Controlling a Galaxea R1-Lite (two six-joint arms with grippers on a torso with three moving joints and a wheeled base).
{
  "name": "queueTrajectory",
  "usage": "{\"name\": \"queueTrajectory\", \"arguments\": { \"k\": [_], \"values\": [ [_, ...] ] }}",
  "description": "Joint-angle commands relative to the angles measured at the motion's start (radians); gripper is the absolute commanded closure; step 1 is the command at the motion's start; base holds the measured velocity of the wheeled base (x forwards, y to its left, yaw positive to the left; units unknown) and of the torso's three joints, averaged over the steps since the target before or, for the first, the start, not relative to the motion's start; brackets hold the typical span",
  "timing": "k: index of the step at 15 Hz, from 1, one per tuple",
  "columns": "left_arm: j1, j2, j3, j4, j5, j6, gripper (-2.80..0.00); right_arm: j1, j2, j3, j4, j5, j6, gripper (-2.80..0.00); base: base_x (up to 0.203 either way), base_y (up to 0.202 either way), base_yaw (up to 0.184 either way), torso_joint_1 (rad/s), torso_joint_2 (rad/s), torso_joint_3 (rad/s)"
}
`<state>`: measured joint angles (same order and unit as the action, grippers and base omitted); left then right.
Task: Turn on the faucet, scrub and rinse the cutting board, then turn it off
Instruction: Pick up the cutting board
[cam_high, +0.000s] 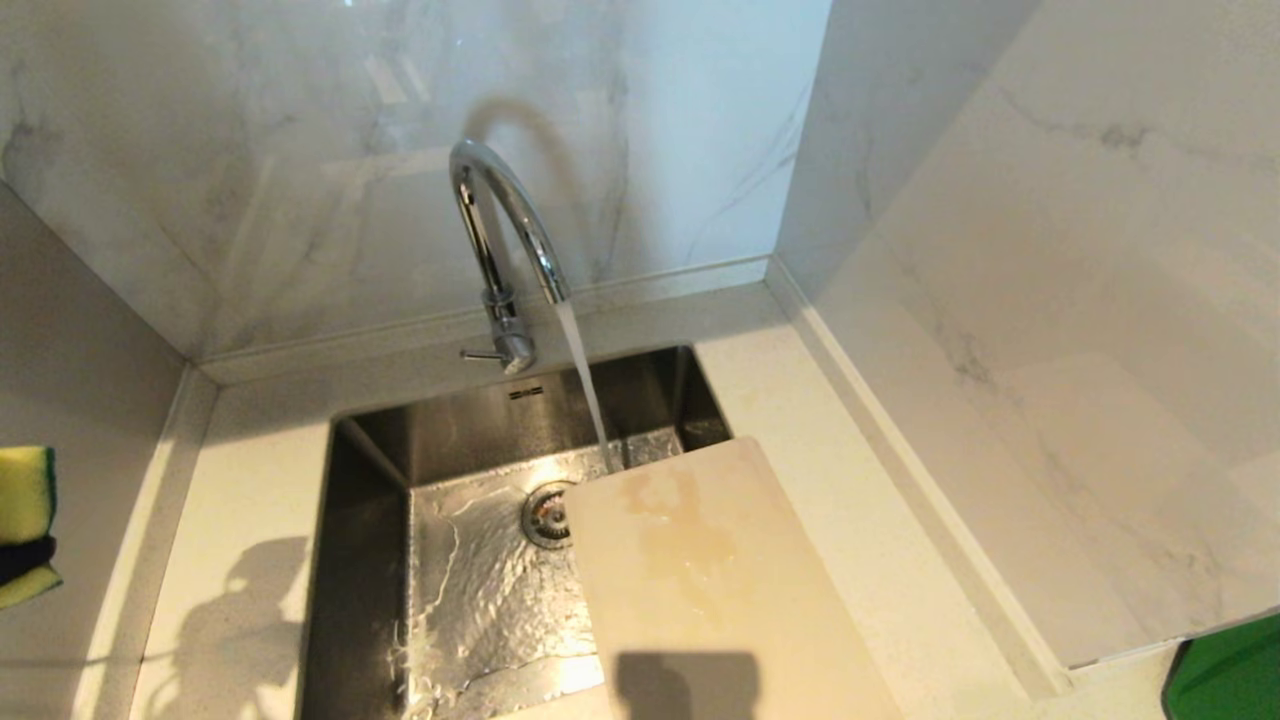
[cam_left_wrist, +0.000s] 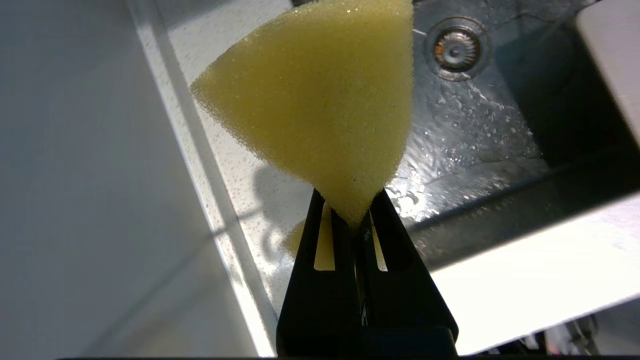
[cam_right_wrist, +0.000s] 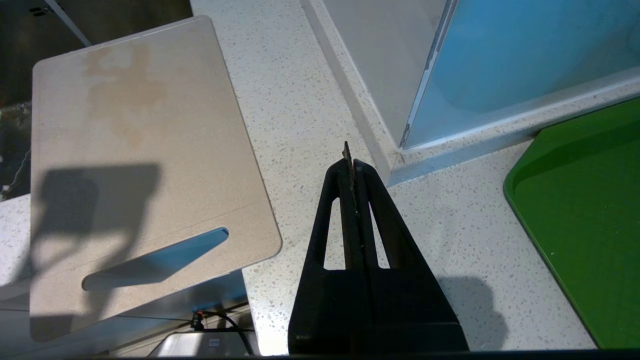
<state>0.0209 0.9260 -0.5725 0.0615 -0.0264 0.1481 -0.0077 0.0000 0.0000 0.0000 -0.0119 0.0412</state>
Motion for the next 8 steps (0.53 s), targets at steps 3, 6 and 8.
{"name": "queueTrajectory", "arguments": {
  "k": [3, 6, 8],
  "values": [
    [0.024, -0.133, 0.333, -0.333, 0.013, -0.001, 0.0, 0.0, -0.002, 0.0, 0.0, 0.0, 0.0, 0.0, 0.0, 0.0, 0.0, 0.0, 0.0, 0.0],
    [0.025, -0.215, 0.489, -0.463, 0.03, -0.007, 0.0, 0.0, -0.002, 0.0, 0.0, 0.0, 0.0, 0.0, 0.0, 0.0, 0.0, 0.0, 0.0, 0.0],
    [0.028, -0.286, 0.571, -0.517, 0.033, -0.01, 0.0, 0.0, -0.002, 0.0, 0.0, 0.0, 0.0, 0.0, 0.0, 0.0, 0.0, 0.0, 0.0, 0.0]
  ]
}}
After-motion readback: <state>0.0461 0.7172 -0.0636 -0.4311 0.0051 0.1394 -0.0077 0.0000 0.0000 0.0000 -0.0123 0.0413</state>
